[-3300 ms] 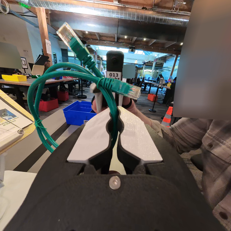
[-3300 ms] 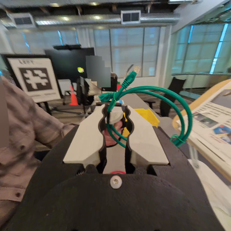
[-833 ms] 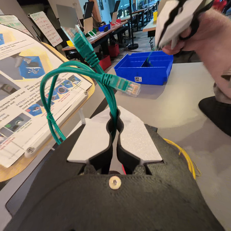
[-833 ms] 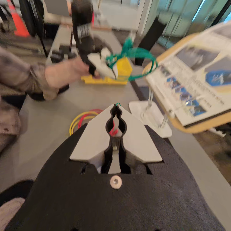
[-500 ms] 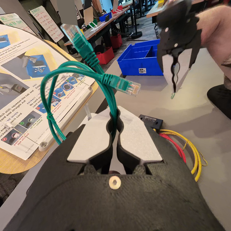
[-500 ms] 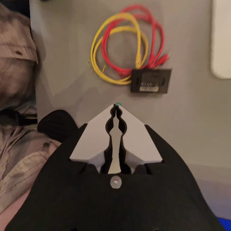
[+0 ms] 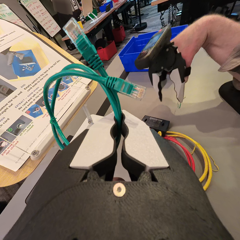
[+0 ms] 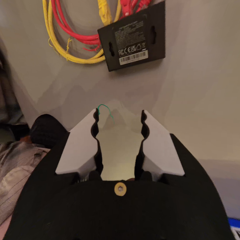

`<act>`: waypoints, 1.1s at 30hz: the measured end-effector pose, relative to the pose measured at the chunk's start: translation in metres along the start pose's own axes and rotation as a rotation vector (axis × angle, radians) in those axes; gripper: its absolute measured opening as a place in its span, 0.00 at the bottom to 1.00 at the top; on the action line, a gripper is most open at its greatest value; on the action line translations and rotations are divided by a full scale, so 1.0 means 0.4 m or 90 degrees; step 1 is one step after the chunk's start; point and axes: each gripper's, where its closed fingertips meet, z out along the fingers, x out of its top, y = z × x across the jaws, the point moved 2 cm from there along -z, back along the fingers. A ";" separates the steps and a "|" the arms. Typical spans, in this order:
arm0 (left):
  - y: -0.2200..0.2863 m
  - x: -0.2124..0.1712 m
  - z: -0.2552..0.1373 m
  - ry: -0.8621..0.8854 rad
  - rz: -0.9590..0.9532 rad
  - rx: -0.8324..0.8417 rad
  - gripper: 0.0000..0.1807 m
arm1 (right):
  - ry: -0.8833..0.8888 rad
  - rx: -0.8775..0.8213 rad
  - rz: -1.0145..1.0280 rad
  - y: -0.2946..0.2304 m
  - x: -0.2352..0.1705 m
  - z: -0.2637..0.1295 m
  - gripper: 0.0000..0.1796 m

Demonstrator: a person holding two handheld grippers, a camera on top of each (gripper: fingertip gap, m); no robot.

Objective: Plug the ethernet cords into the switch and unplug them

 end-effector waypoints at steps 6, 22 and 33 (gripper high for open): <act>0.010 -0.004 0.015 -0.016 0.015 0.010 0.01 | 0.085 -0.080 -0.087 -0.002 0.043 -0.076 0.00; 0.018 -0.006 0.023 -0.020 0.016 0.008 0.00 | 0.065 -0.210 -0.011 0.156 0.023 -0.027 0.60; 0.017 -0.007 0.030 -0.019 0.016 0.016 0.01 | 0.222 -0.394 -0.061 0.249 0.116 -0.111 0.33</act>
